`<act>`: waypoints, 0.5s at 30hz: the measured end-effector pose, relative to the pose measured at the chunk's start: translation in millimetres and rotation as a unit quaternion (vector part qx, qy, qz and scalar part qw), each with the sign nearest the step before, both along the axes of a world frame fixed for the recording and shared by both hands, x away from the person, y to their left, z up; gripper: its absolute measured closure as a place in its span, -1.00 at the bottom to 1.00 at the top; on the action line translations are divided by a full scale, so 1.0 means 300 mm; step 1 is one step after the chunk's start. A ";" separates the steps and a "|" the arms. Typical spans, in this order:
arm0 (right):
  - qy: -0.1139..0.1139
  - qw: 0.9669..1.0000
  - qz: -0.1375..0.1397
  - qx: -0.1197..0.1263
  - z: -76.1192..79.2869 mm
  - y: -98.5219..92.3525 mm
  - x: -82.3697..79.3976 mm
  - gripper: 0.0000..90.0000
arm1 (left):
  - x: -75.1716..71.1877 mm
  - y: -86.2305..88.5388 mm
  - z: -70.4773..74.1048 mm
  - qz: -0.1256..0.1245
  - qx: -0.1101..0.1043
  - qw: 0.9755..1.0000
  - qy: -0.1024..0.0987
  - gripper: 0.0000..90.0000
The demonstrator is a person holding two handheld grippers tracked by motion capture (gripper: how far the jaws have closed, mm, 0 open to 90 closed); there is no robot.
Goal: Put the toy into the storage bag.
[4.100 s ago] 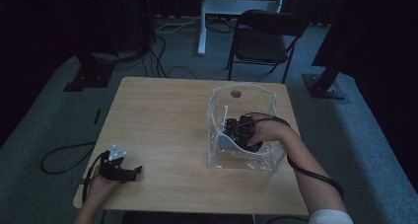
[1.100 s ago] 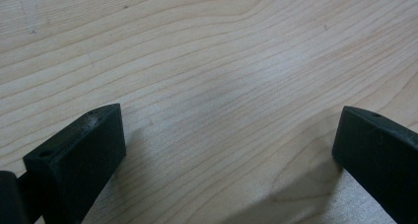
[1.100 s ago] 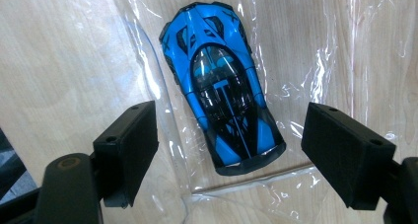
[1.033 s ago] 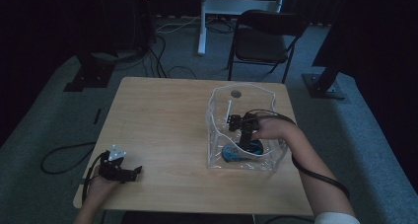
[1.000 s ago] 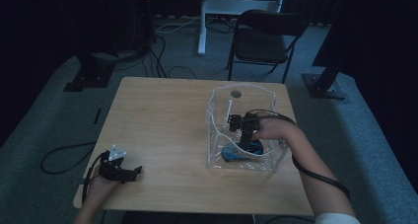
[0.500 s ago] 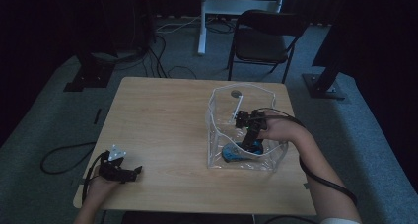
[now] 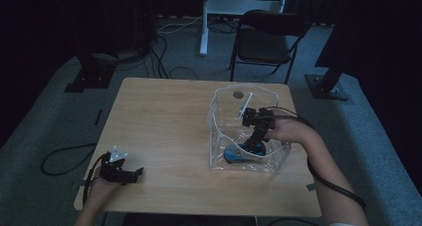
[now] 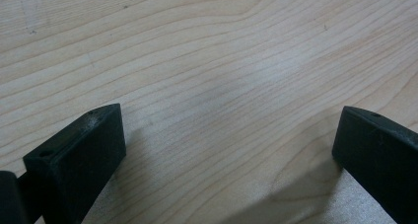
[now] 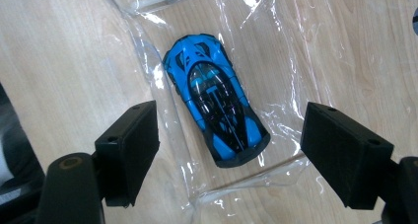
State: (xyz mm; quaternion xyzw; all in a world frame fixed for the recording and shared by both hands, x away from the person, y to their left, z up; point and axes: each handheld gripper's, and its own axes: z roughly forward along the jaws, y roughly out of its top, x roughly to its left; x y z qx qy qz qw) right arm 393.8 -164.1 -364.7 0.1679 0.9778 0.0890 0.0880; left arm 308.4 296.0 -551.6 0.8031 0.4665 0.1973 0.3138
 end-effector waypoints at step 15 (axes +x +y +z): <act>-0.017 0.999 -0.002 0.050 0.064 -0.028 -0.045 -0.52 | 0.000 0.000 0.000 0.000 0.000 1.000 0.000 -0.99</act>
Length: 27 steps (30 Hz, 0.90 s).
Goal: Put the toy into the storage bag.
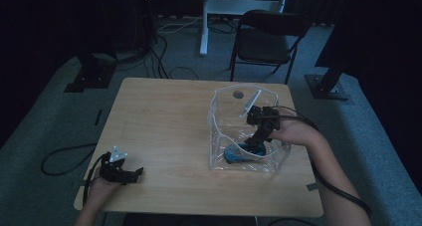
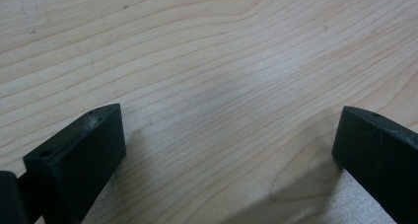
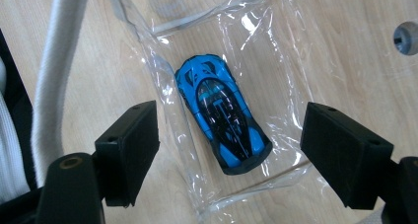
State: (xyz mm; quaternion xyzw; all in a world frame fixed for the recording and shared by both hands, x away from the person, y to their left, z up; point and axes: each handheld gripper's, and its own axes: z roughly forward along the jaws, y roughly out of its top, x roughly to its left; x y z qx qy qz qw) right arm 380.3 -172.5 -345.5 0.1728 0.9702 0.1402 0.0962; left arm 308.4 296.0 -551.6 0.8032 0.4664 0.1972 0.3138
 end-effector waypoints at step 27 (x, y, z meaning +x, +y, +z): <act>-0.031 0.993 0.035 0.111 0.115 -0.013 -0.139 -0.52 | 0.000 0.000 0.000 0.000 0.000 1.000 0.000 -0.99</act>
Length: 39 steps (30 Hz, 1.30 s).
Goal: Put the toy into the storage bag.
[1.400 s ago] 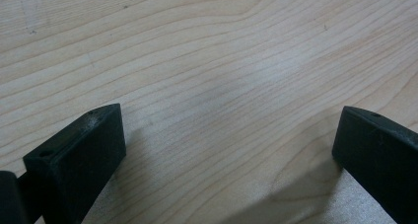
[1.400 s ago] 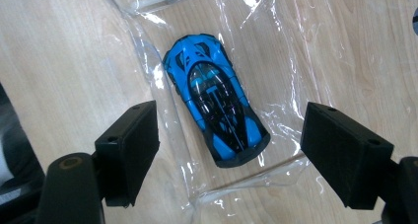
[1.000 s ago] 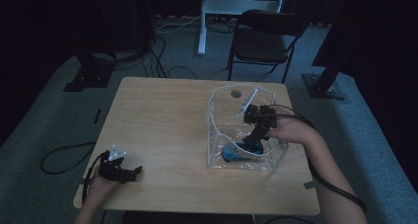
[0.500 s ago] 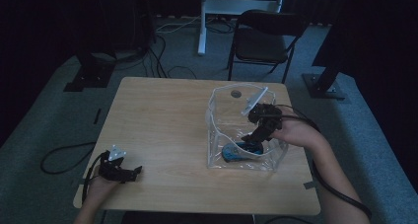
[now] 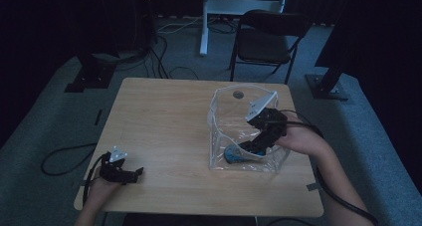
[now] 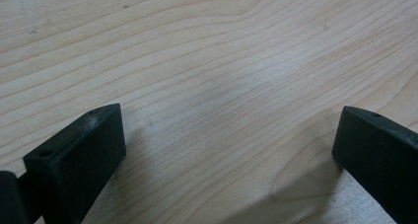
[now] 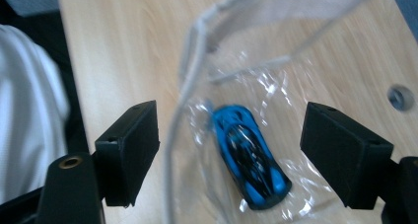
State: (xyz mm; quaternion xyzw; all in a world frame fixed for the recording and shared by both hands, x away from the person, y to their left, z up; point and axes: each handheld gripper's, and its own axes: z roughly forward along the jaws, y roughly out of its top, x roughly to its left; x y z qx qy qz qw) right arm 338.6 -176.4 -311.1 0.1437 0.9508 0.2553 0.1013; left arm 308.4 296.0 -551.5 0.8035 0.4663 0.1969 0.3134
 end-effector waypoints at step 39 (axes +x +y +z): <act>0.019 0.989 0.068 0.130 -0.224 -0.002 -0.219 -0.54 | -0.001 0.000 0.000 0.001 -0.001 1.000 0.000 -0.99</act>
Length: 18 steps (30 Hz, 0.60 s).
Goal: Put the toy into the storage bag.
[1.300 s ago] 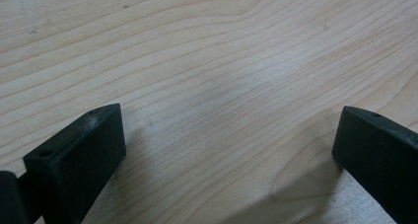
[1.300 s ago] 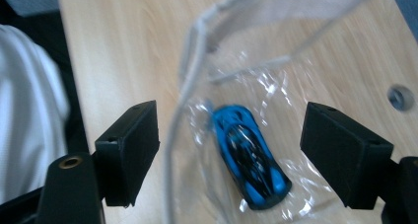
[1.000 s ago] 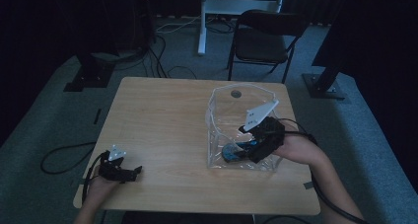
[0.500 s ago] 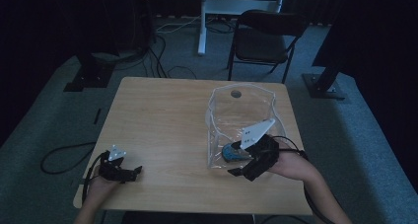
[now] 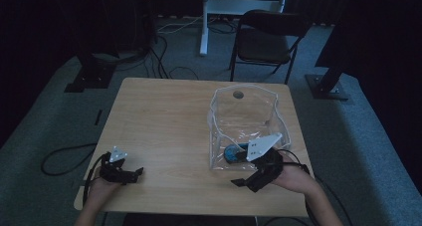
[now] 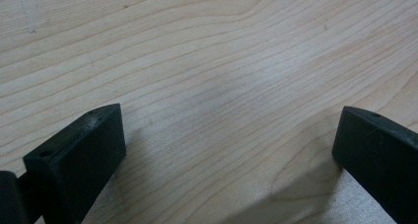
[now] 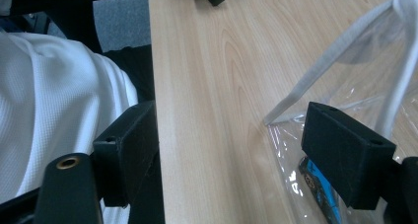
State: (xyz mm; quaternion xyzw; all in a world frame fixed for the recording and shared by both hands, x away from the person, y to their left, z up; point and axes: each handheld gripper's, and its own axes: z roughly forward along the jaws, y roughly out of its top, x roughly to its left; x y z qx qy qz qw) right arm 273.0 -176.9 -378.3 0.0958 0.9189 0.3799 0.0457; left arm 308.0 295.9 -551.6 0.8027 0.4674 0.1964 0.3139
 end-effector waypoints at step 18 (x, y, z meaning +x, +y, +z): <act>0.011 0.999 0.000 0.040 -0.089 -0.053 -0.056 -0.56 | 0.000 0.000 0.000 0.000 0.001 1.000 -0.001 -0.99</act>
